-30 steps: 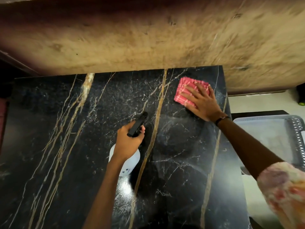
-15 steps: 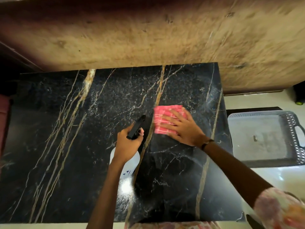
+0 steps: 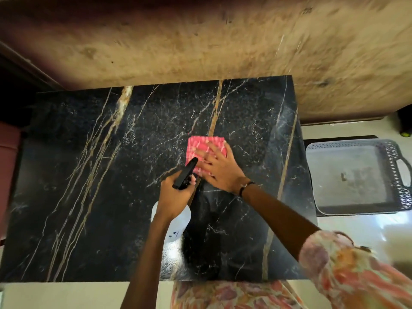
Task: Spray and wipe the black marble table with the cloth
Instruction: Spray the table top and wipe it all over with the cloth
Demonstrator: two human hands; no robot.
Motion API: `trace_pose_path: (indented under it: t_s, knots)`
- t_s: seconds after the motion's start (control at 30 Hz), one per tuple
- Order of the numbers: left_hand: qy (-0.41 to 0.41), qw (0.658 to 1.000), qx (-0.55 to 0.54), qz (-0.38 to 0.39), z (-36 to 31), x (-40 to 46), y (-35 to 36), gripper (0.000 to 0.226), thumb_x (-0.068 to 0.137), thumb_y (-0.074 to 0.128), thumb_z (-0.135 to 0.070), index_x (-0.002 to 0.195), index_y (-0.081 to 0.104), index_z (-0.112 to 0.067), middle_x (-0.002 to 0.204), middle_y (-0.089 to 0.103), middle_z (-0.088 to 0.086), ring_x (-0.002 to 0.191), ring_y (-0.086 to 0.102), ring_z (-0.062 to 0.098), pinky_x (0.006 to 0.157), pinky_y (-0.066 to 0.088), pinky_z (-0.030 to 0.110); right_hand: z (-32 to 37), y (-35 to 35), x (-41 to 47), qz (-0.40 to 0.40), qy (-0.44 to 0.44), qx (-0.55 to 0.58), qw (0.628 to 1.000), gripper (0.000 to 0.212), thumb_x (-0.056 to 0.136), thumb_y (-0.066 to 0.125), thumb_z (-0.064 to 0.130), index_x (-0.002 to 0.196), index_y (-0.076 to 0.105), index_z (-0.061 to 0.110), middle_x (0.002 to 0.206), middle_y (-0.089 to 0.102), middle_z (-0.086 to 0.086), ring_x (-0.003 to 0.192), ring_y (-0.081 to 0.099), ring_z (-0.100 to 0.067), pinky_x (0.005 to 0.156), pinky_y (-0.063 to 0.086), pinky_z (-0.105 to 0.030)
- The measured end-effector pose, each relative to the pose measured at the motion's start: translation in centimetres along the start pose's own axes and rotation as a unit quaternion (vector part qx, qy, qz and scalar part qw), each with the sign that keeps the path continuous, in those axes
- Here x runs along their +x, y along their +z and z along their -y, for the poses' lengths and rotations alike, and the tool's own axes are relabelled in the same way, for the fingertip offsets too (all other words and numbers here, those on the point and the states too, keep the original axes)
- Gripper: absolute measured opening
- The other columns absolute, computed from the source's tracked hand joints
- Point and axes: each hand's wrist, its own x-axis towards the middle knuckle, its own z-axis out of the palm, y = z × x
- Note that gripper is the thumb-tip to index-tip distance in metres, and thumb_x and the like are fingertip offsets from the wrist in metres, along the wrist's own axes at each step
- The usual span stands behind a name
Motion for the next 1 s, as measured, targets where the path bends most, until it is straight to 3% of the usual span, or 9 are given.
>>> trace_pose_path:
  t_s: [0.07,0.13,0.3,0.43,0.57,0.67,0.73,0.9,1.0]
  knots:
    - [-0.001,1.0,0.004,-0.001,0.4,-0.4,0.0,0.014,0.082,0.06,0.0,0.075,0.066,-0.01,0.078,0.065,0.022,0.078,0.06,0.038,0.075,0.05,0.043,-0.6,0.8,-3.5,-0.007,-0.04,-0.007,0.999,0.049,0.098,0.024,0.054,0.144,0.031,0.04,0.155,0.03,0.005,0.146,0.018,-0.032,0.111,0.012,-0.068]
    - [-0.008,1.0,0.004,-0.006,0.6,-1.0,0.1,0.016,0.082,0.06,0.001,0.074,0.066,-0.011,0.079,0.066,0.02,0.076,0.061,0.032,0.076,0.05,0.04,-3.3,1.4,-6.9,-0.025,-0.052,-0.01,0.998,0.049,0.098,0.022,0.057,0.145,0.026,0.043,0.155,0.028,0.005,0.146,0.017,-0.03,0.113,0.009,-0.066]
    - [-0.011,1.0,-0.001,-0.015,1.2,-2.2,0.1,0.016,0.082,0.06,0.001,0.076,0.067,-0.011,0.077,0.066,0.016,0.068,0.059,0.013,0.069,0.047,0.024,-8.5,-0.1,-7.7,-0.01,0.08,0.005,0.997,0.053,0.097,0.013,0.059,0.144,0.026,0.039,0.152,0.036,0.0,0.144,0.022,-0.032,0.11,0.014,-0.068]
    - [-0.002,1.0,0.003,-0.027,1.8,-3.3,0.3,0.018,0.082,0.06,0.003,0.076,0.067,-0.013,0.076,0.067,0.006,0.067,0.06,0.0,0.066,0.046,0.006,-4.8,-1.0,-2.6,-0.013,0.142,0.012,0.99,0.053,0.096,0.016,0.056,0.147,0.023,0.041,0.159,0.018,0.004,0.147,0.005,-0.034,0.11,-0.001,-0.07]
    - [-0.011,0.999,0.01,-0.039,2.4,-4.5,0.5,0.009,0.083,0.06,-0.001,0.079,0.067,-0.006,0.073,0.064,0.016,0.062,0.054,0.018,0.061,0.045,0.026,1.7,0.1,-2.6,0.013,0.006,-0.012,1.0,0.051,0.099,0.02,0.051,0.148,0.021,0.038,0.159,0.017,0.001,0.146,0.003,-0.036,0.108,-0.002,-0.072]
    - [-0.021,0.999,0.002,-0.042,2.9,-5.5,0.8,0.006,0.082,0.062,-0.004,0.079,0.067,-0.006,0.065,0.059,0.013,0.053,0.045,0.017,0.054,0.039,0.028,3.8,2.0,-7.3,0.014,-0.082,-0.016,0.996,0.048,0.098,0.027,0.052,0.145,0.031,0.039,0.155,0.03,0.002,0.146,0.014,-0.036,0.109,0.011,-0.071]
    - [-0.021,0.999,-0.012,-0.047,3.2,-6.2,1.0,0.007,0.083,0.062,-0.004,0.08,0.068,-0.008,0.072,0.063,0.017,0.055,0.048,0.015,0.054,0.04,0.025,2.1,3.0,-11.1,0.002,-0.108,-0.021,0.994,0.047,0.098,0.03,0.053,0.143,0.031,0.042,0.154,0.032,0.004,0.146,0.016,-0.033,0.11,0.015,-0.069]
    - [-0.027,0.999,-0.024,-0.039,3.8,-7.7,1.3,0.017,0.083,0.061,-0.001,0.076,0.067,-0.016,0.072,0.064,0.007,0.053,0.052,0.007,0.055,0.039,0.021,-4.7,1.6,-14.0,-0.01,0.006,0.001,1.0,0.049,0.098,0.012,0.057,0.144,0.019,0.041,0.151,0.037,0.0,0.143,0.022,-0.034,0.106,0.019,-0.072]
    - [-0.028,0.999,-0.019,-0.031,4.2,-8.4,1.4,0.015,0.083,0.06,0.0,0.078,0.067,-0.012,0.068,0.061,0.004,0.048,0.052,0.003,0.055,0.039,0.021,-3.6,0.7,-11.0,0.009,0.08,0.003,0.997,0.051,0.097,0.017,0.055,0.145,0.024,0.04,0.154,0.034,0.001,0.144,0.019,-0.036,0.107,0.013,-0.073]
